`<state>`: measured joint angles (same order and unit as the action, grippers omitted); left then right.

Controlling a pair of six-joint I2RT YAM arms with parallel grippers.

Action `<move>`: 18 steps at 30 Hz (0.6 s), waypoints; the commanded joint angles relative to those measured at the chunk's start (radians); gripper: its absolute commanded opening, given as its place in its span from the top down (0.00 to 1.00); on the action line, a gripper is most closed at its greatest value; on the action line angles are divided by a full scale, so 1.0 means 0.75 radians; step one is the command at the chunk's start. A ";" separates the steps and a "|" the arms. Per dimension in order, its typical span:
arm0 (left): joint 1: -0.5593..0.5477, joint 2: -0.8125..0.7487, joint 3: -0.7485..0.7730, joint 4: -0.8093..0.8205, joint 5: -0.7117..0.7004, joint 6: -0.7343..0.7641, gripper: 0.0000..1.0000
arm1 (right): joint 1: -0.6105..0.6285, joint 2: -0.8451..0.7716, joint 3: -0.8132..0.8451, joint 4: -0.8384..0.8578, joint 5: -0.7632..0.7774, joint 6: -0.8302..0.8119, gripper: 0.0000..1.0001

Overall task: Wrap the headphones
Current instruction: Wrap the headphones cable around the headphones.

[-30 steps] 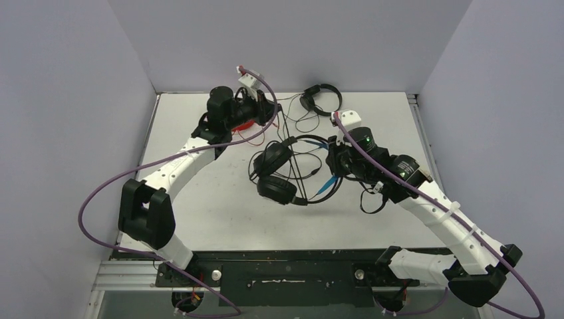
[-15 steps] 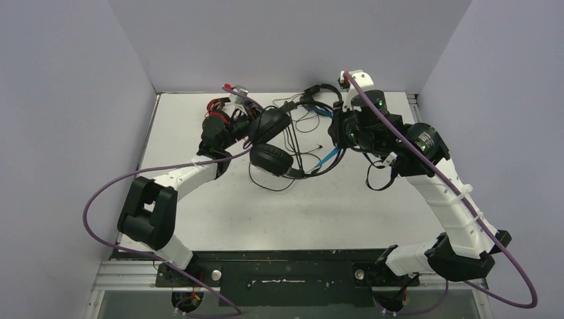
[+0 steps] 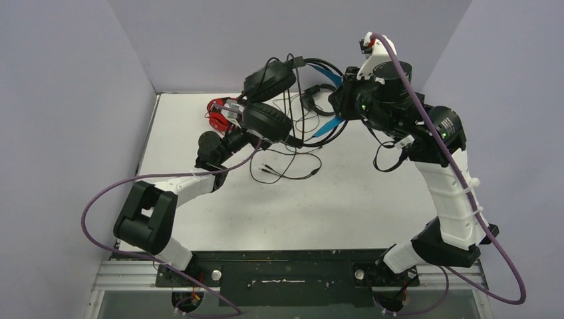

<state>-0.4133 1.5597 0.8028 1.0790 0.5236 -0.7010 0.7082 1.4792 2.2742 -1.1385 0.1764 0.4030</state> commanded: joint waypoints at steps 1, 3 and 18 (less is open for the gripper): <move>-0.038 -0.040 -0.008 0.072 -0.086 0.177 0.33 | -0.086 0.033 0.081 0.113 -0.129 0.118 1.00; -0.073 -0.015 -0.011 0.072 -0.098 0.231 0.32 | -0.127 0.041 0.078 0.122 -0.182 0.139 1.00; -0.228 -0.029 -0.240 0.175 -0.364 0.340 0.24 | -0.221 0.032 -0.007 0.139 -0.198 0.203 1.00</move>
<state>-0.5858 1.6028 0.6643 1.1561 0.3672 -0.4820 0.5499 1.5436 2.2765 -1.1378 0.0517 0.5045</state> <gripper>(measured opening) 0.760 0.138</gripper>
